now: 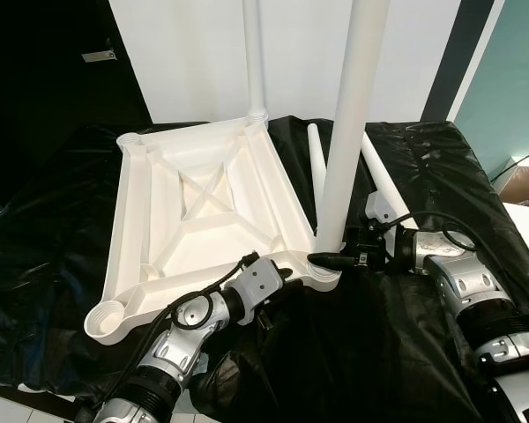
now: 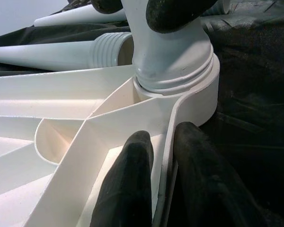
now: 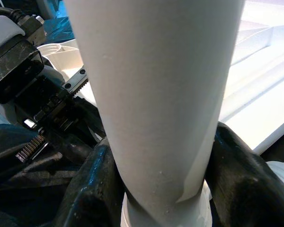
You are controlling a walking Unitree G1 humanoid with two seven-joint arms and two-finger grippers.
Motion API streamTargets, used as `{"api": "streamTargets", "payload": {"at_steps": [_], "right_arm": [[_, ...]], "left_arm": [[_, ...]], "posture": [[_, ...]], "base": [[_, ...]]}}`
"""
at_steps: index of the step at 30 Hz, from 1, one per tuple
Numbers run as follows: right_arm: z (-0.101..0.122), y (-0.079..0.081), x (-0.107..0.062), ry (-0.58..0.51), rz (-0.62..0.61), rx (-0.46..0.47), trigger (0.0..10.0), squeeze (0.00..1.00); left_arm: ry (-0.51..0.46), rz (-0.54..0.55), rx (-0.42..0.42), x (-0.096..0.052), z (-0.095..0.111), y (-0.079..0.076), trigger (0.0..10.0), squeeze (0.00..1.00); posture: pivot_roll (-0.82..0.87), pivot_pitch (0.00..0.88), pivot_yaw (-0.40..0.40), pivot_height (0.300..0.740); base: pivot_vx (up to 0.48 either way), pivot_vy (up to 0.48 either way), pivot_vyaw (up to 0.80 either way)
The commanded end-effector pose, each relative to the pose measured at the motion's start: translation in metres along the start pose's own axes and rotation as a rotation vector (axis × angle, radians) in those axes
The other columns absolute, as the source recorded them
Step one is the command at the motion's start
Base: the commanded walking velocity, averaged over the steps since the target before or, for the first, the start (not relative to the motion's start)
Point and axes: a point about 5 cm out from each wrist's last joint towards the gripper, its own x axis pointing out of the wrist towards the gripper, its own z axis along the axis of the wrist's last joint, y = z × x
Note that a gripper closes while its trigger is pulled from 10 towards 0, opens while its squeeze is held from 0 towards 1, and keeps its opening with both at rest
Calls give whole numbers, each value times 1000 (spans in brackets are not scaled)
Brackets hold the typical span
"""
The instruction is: Building children table
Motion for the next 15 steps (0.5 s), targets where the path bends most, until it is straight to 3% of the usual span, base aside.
{"api": "streamTargets", "payload": {"at_steps": [1, 2, 3, 4, 5, 6, 7, 8, 10, 15], "right_arm": [[-3, 4, -2, -20, -99, -24, 0, 0], [-3, 4, -2, -20, -99, -24, 0, 0], [0, 19, 9, -116, -206, -31, 0, 0], [0, 19, 9, -116, -206, -31, 0, 0], [1, 29, 15, -198, -376, -8, 0, 0], [1, 29, 15, -198, -376, -8, 0, 0], [2, 34, 13, -254, -551, 38, 0, 0], [2, 34, 13, -254, -551, 38, 0, 0], [-5, 29, 0, -256, -836, 155, 0, 0], [-13, 25, -10, -224, -1018, 214, 0, 0]], "left_arm": [[167, -142, -83, -10, -39, -28, 10000, 0], [167, -142, -83, -10, -39, -28, 10000, 0], [167, -142, -83, -10, -39, -28, 10000, 0], [167, -142, -83, -10, -39, -28, 10000, 0], [167, -142, -82, -10, -39, -28, 10000, 0], [167, -142, -82, -10, -39, -28, 10000, 0], [164, -136, -82, -9, -38, -28, 10000, 0], [164, -136, -82, -9, -38, -28, 10000, 0], [170, -136, -84, -12, -39, -28, 10000, 0], [178, -144, -86, -14, -41, -30, 10000, 0]], "posture": [[63, 0, 33, 740], [63, 0, 33, 740], [61, 0, 31, 740], [61, 0, 31, 740], [66, 0, 27, 740], [66, 0, 27, 740], [66, 0, 27, 740], [66, 0, 27, 740], [75, 0, 31, 740], [73, 0, 39, 740]], "base": [[0, 0, 0], [0, 0, 0], [0, 0, 0], [0, 0, 0], [0, 0, 0], [0, 0, 0], [0, 0, 0], [0, 0, 0], [0, 0, 0], [0, 0, 0]]}}
